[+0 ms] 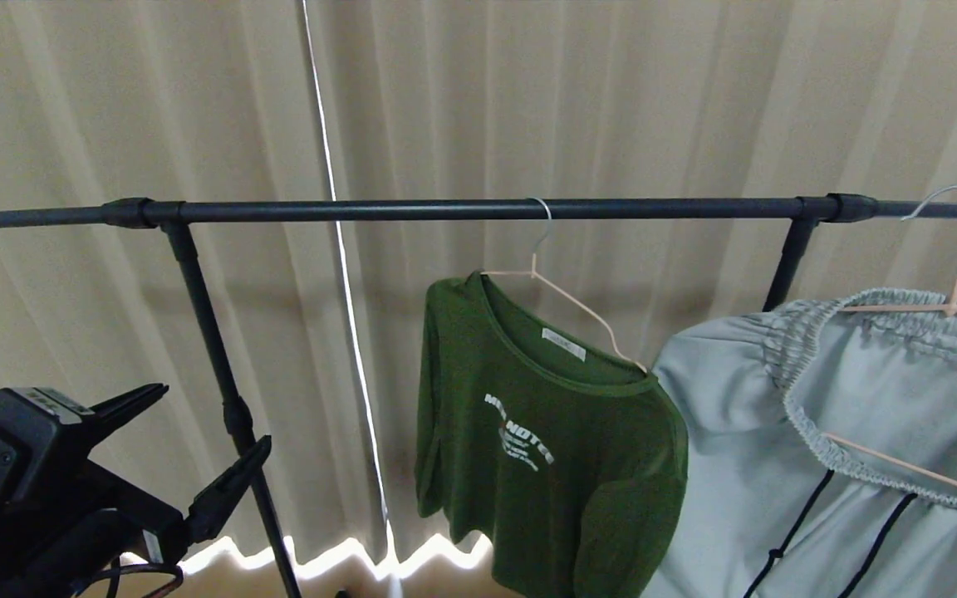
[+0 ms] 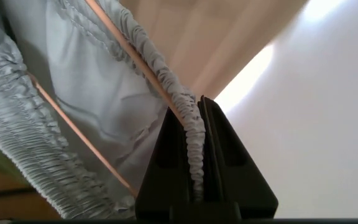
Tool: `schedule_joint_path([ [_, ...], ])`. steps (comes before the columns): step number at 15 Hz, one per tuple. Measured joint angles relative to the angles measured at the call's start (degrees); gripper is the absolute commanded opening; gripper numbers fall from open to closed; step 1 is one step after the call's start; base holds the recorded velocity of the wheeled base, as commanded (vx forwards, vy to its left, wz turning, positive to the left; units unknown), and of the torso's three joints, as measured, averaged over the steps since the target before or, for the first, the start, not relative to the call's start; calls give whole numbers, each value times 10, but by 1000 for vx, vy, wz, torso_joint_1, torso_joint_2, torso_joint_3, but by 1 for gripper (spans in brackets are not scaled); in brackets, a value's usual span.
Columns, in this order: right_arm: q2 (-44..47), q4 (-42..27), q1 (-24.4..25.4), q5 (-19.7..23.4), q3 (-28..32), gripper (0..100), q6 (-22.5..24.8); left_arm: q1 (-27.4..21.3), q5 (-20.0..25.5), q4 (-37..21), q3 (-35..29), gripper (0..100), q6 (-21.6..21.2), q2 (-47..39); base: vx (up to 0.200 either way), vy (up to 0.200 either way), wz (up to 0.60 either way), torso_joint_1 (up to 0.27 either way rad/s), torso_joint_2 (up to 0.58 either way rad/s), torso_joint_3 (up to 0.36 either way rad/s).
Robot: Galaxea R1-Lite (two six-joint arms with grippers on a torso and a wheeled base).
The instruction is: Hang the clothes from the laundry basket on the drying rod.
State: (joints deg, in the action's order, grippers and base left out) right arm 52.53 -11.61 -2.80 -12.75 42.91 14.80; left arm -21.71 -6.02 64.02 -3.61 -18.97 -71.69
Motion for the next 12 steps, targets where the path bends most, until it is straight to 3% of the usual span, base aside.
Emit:
schedule_joint_path([
  [5, 35, 28, 62, -1, 10, 0, -50, 0, 0, 1, 2, 100, -4, 3, 0, 0, 0, 0, 0, 0],
  [12, 175, 153, 72, -11, 22, 0, -53, 1, 0, 2, 4, 100, -5, 17, 0, 0, 0, 0, 0, 0],
])
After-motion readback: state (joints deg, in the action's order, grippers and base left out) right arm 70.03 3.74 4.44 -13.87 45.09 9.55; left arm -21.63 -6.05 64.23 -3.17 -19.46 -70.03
